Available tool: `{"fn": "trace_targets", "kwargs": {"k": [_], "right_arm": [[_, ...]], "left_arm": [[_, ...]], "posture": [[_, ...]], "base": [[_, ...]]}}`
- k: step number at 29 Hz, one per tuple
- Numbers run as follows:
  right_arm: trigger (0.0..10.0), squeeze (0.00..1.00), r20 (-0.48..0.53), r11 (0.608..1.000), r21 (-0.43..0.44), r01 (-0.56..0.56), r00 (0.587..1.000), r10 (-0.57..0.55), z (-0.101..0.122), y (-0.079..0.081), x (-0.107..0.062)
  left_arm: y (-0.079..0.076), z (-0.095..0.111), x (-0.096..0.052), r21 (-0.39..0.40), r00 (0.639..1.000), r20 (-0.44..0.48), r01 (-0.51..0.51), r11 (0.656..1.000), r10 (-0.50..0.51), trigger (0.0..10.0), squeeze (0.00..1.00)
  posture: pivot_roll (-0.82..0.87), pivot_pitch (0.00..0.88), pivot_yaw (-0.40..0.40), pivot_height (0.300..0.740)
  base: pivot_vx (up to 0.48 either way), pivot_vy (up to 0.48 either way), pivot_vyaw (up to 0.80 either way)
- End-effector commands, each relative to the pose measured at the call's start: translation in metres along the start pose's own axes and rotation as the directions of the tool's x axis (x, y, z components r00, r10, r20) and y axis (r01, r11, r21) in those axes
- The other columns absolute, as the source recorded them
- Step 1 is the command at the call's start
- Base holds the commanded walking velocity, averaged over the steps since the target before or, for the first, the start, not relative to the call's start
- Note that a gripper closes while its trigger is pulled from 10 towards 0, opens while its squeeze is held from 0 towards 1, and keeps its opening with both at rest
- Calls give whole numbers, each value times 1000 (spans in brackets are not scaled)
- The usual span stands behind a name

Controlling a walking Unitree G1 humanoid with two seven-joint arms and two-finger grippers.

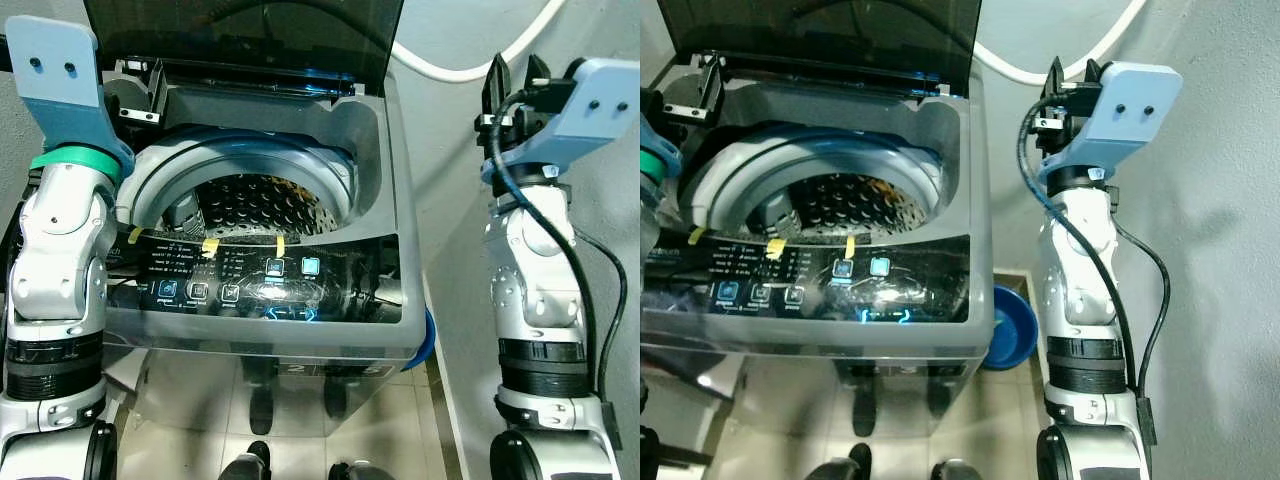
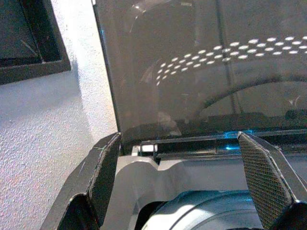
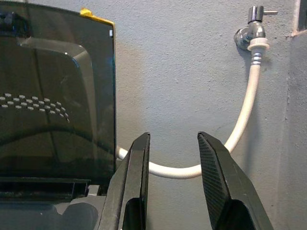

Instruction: Clothes washing

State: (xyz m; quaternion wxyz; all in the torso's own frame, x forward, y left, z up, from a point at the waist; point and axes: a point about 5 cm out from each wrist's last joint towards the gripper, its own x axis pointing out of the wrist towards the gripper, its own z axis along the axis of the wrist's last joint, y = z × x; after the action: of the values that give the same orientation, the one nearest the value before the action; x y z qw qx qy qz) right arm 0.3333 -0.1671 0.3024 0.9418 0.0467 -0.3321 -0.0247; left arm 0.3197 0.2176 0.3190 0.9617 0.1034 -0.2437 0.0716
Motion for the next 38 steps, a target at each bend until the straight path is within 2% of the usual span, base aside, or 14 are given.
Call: {"fn": "trace_targets", "kwargs": {"k": [1, 14, 28, 36, 38], "right_arm": [[10000, 0, -9, 1000, 22, 16, 1000, -15, -1, -3, 2], [10000, 0, -16, 1000, 20, -3, 1000, 3, -3, 2, 1], [10000, 0, -26, 999, 19, -37, 999, 37, -3, 4, 3], [10000, 0, -42, 998, -19, -64, 997, 63, -5, 7, 3], [10000, 0, -43, 997, -25, -70, 997, 69, -5, 8, 3]], "left_arm": [[2, -2, 1, -6, 1000, -2, -10, 1000, 10, 10000, 0], [4, -6, 1, -18, 1000, 2, -21, 1000, 21, 10000, 0], [3, -6, 0, -14, 1000, 15, -24, 1000, 24, 10000, 0], [4, -6, 0, -13, 1000, 18, -25, 1000, 25, 10000, 0], [4, -6, 0, -14, 999, 20, -25, 1000, 25, 10000, 0]], "posture": [[55, 90, -21, 740], [56, 90, -25, 740], [50, 93, -31, 740], [47, 94, -33, 740], [48, 94, -33, 740]], "base": [[0, 0, 0], [0, 0, 0], [-425, 0, 0], [-464, 0, 0], [0, 0, 0]]}}
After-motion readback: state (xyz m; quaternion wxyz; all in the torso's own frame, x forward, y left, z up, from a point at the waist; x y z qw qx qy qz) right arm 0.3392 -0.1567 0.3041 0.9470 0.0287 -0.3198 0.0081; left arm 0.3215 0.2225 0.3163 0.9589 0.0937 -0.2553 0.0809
